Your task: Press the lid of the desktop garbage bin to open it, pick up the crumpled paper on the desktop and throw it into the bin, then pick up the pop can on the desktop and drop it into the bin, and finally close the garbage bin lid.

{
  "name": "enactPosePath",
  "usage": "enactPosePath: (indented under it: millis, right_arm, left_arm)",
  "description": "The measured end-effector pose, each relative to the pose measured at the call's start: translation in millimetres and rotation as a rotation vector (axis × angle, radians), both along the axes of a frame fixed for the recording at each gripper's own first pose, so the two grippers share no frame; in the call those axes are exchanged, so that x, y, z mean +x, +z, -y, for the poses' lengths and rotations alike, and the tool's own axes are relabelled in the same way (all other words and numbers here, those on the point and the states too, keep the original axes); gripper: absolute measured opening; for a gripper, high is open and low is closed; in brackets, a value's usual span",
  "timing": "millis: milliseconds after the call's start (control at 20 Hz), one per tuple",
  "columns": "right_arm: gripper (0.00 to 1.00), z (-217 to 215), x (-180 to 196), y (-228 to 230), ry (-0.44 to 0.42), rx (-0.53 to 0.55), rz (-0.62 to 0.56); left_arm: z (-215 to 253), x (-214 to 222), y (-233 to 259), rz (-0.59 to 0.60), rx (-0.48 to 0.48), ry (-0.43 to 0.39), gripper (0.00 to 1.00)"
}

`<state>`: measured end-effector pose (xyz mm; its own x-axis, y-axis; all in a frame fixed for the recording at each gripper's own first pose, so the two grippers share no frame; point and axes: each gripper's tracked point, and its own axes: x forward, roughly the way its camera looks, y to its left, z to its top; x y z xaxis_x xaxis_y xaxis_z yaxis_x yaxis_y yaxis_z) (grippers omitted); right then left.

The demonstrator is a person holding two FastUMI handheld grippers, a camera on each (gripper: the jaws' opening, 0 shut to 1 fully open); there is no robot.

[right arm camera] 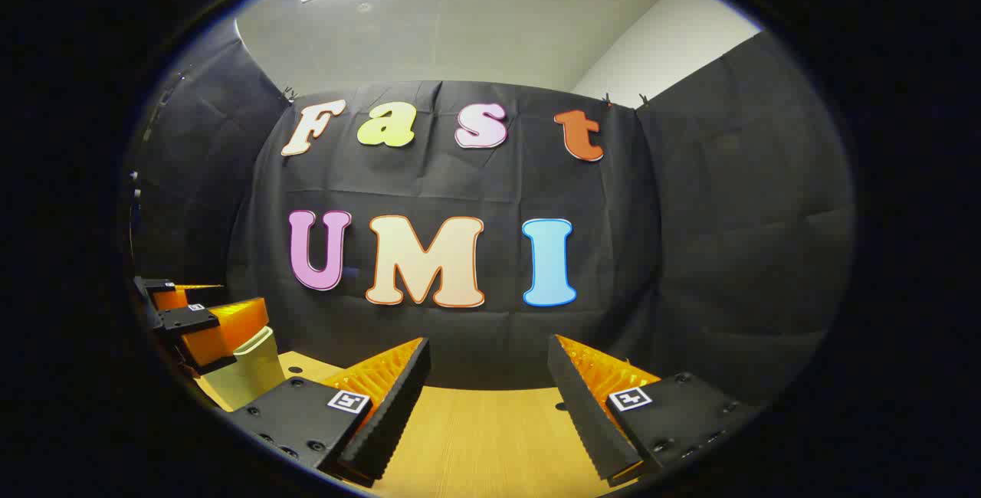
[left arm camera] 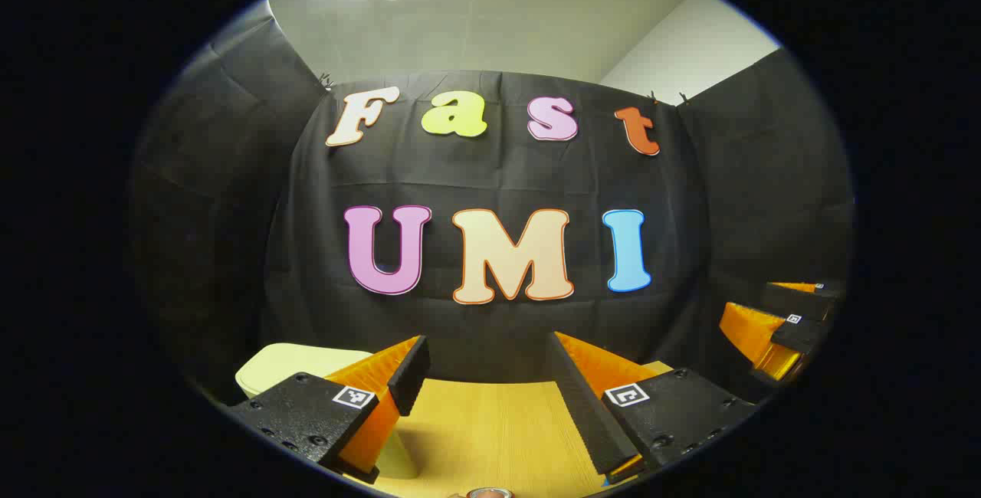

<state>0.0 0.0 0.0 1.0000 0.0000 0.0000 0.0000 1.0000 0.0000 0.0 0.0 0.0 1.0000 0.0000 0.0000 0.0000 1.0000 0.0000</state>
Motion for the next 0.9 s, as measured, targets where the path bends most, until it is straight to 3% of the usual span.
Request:
enactPosePath:
  millis: [900]
  right_arm:
    - [0.97,9.3,4.5,7.5,-0.015,0.019,0.013]
  left_arm:
    - [16.4,8.2,0.7,-0.007,-0.014,-0.022,0.92]
